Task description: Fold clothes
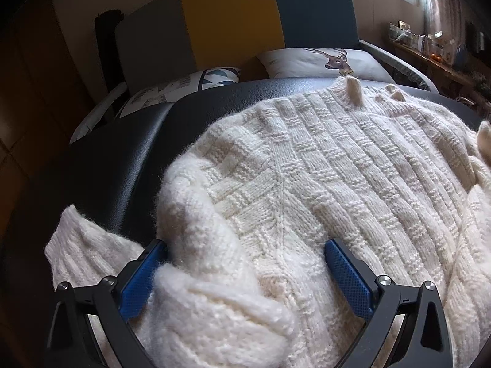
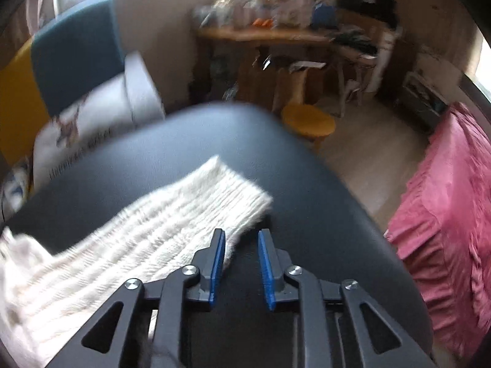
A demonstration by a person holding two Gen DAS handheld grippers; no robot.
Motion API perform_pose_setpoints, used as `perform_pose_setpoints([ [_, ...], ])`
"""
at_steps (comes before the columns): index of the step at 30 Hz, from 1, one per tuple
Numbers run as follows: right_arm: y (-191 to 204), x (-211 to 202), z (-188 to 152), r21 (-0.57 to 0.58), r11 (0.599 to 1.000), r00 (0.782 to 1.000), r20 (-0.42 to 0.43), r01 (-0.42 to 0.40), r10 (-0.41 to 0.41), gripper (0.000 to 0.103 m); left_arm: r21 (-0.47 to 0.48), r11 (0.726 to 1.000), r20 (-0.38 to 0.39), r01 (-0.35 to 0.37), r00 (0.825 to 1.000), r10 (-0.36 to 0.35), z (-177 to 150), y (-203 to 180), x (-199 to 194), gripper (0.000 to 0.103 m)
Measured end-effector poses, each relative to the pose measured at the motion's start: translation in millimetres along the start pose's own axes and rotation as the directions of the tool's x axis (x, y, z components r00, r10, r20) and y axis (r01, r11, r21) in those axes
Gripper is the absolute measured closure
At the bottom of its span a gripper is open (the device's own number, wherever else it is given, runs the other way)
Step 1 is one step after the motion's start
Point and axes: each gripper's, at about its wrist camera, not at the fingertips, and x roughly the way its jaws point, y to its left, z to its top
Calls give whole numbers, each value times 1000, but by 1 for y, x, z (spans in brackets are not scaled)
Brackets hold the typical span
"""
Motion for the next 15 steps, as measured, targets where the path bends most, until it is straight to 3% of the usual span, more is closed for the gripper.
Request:
perform_pose_setpoints([
  [3, 24, -32, -15, -80, 991, 994, 9, -111, 112, 79, 4, 1000, -6, -10, 1000, 11, 2, -1, -4, 0],
  [5, 57, -46, -29, -192, 957, 976, -26, -219, 218, 79, 19, 1000, -17, -12, 1000, 12, 5, -1, -11, 0],
  [7, 91, -46, -42, -296, 919, 965, -90, -262, 246, 79, 18, 1000, -6, -12, 1000, 12, 6, 1, -21, 0],
  [10, 121, -17, -56, -358, 898, 960, -207, -255, 190, 80, 40, 998, -13, -45, 999, 45, 3, 5, -26, 0],
  [12, 126, 3, -60, -397, 902, 974, -208, -168, 90, 80, 46, 997, -49, -63, 997, 65, -1, 9, -19, 0],
  [15, 114, 19, -55, -338, 934, 984, -166, -115, 61, 80, -25, 1000, -61, -7, 998, 5, -4, 20, -15, 0],
])
